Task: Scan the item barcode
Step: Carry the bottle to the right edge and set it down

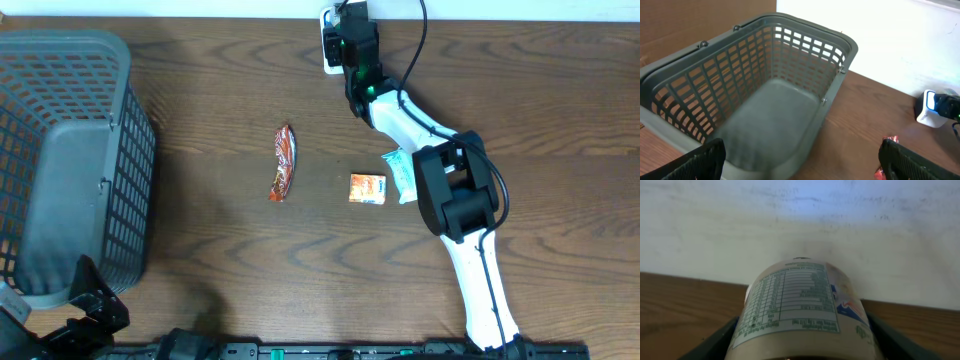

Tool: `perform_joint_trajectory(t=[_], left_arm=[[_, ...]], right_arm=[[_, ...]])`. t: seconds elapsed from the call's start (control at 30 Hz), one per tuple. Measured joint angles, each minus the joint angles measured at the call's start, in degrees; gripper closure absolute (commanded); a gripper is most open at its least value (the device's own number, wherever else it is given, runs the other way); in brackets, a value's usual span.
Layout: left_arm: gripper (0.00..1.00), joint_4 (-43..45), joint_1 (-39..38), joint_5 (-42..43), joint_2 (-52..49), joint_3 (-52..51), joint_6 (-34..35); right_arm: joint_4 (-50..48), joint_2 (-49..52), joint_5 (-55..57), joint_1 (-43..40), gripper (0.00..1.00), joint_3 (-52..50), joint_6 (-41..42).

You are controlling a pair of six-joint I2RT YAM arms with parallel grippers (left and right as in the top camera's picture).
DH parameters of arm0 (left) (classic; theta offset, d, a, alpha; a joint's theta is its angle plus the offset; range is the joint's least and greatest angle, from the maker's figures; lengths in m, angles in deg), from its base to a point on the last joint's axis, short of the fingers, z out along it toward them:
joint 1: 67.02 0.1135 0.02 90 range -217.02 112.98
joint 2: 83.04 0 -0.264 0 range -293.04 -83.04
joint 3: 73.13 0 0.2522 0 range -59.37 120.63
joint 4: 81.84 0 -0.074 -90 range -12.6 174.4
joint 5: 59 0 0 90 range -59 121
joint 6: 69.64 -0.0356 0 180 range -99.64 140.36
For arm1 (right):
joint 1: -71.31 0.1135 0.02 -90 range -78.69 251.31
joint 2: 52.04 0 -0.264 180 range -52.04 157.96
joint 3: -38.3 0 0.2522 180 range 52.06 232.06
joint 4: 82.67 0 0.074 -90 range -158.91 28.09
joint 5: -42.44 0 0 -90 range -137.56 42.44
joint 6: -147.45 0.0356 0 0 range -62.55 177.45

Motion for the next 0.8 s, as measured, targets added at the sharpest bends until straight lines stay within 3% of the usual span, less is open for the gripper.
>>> perform_joint_trajectory(t=[0.27, 0.57, 0.8], left_arm=[[0.02, -0.3, 0.0, 0.0, 0.0, 0.0, -0.2], [0.02, -0.4, 0.0, 0.0, 0.0, 0.0, -0.2], [0.02, -0.4, 0.0, 0.0, 0.0, 0.0, -0.2]], right_arm=[[15.8, -9.7, -0.2, -0.2, 0.8, 0.0, -0.9], [52.9, -30.0, 0.5, -5.2, 0.8, 0.5, 5.1], [77.5, -33.0, 1.3, -17.9, 0.84, 0.4, 14.3]])
